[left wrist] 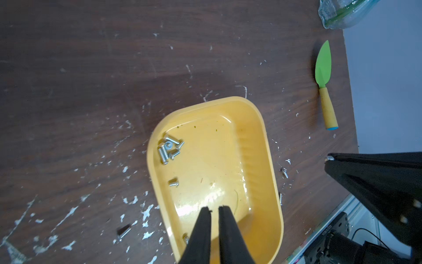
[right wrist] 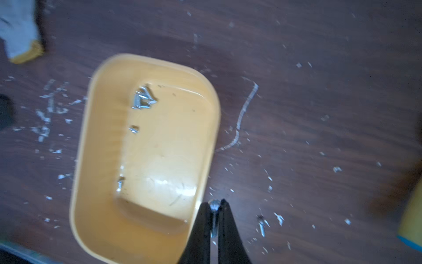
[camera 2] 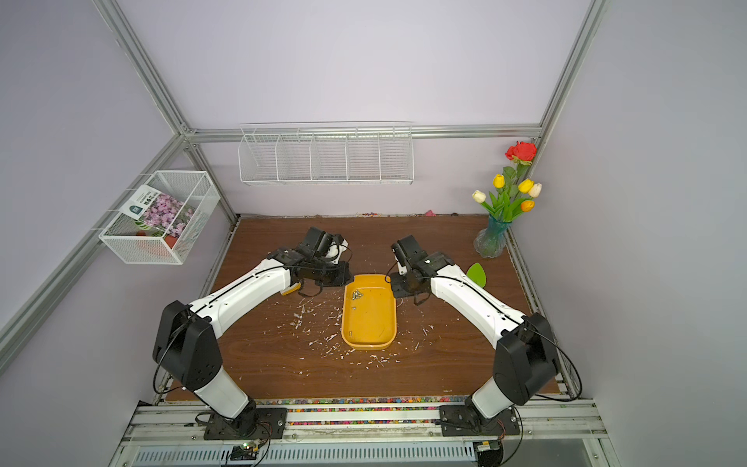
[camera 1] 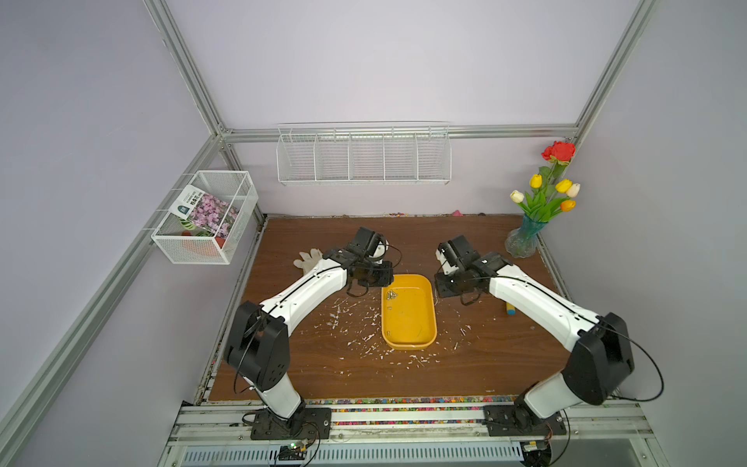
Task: Take out the screws from the storage box
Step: Place the screw at the center of the board.
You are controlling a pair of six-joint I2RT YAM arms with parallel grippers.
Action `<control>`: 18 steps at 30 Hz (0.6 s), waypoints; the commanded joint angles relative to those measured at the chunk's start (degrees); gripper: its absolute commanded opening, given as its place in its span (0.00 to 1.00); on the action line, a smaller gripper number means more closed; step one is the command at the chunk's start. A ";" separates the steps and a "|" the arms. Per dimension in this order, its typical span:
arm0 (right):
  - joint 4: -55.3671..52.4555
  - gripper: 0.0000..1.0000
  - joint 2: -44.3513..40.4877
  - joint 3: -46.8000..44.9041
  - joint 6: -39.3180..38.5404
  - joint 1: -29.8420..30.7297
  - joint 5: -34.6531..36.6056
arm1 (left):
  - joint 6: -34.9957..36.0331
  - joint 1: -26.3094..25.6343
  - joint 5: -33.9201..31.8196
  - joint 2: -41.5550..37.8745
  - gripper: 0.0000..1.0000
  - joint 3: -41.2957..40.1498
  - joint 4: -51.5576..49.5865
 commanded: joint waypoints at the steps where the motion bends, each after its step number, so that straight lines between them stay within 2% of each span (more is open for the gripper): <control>1: -1.61 0.00 -2.18 -7.30 0.70 -1.83 1.26 | 2.14 -1.85 -1.69 4.01 0.14 0.48 -1.09; 8: 3.78 0.00 -1.59 -18.09 2.01 -2.67 0.58 | 3.54 -6.20 -8.90 9.36 0.17 3.23 -2.79; 12: 6.04 0.00 1.77 -19.54 2.09 -2.70 -0.21 | 3.75 -7.45 -12.77 12.20 0.19 4.48 -3.12; 18: 7.79 0.00 4.19 -19.49 1.75 -2.68 -1.00 | 2.57 -7.97 -17.30 13.54 0.28 4.39 -1.70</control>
